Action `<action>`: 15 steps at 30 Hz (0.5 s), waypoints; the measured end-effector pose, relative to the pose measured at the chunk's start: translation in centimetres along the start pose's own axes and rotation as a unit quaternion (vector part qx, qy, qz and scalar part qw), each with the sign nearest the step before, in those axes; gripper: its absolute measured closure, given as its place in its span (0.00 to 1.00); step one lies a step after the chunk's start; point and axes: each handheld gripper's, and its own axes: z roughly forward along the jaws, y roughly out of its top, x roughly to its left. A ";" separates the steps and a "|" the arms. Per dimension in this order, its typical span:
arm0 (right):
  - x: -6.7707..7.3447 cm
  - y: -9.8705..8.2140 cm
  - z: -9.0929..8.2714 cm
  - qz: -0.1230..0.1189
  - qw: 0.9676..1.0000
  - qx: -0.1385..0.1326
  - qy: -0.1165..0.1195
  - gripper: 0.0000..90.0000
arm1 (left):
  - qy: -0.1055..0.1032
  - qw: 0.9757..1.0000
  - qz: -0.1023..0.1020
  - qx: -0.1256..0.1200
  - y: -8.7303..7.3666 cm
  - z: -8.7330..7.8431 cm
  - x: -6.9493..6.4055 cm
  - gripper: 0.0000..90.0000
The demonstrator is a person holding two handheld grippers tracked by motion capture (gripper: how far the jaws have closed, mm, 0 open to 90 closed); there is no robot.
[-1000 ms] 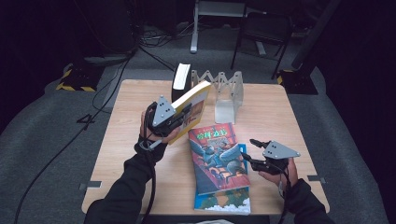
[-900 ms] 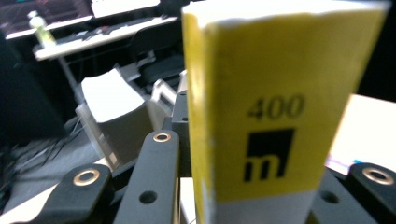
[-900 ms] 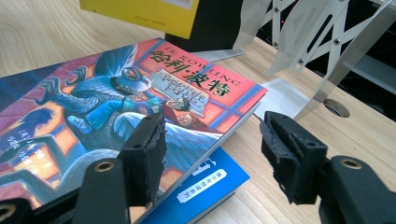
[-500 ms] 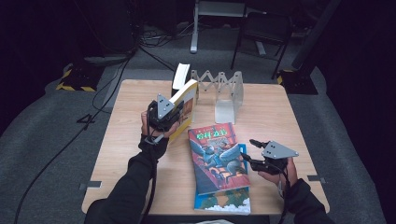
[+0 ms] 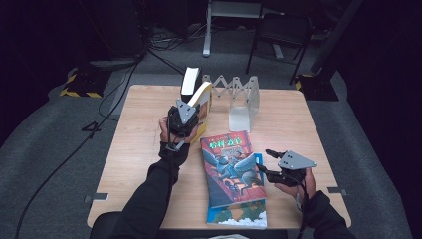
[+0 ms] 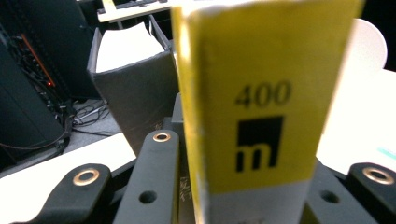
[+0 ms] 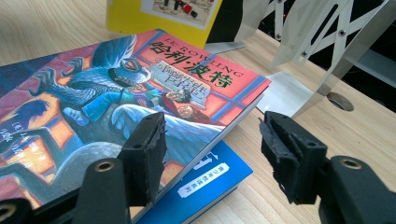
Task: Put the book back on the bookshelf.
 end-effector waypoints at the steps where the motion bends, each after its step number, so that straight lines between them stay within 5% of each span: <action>1: 0.0 0.0 0.0 0.000 1.000 0.000 0.000 0.45 | 0.003 1.000 0.000 0.000 0.0 0.2 -0.1 0.83; 15: 0.1 0.0 0.1 0.003 1.000 0.001 0.004 0.45 | 0.070 0.998 -0.009 -0.005 -0.1 2.0 -2.0 0.83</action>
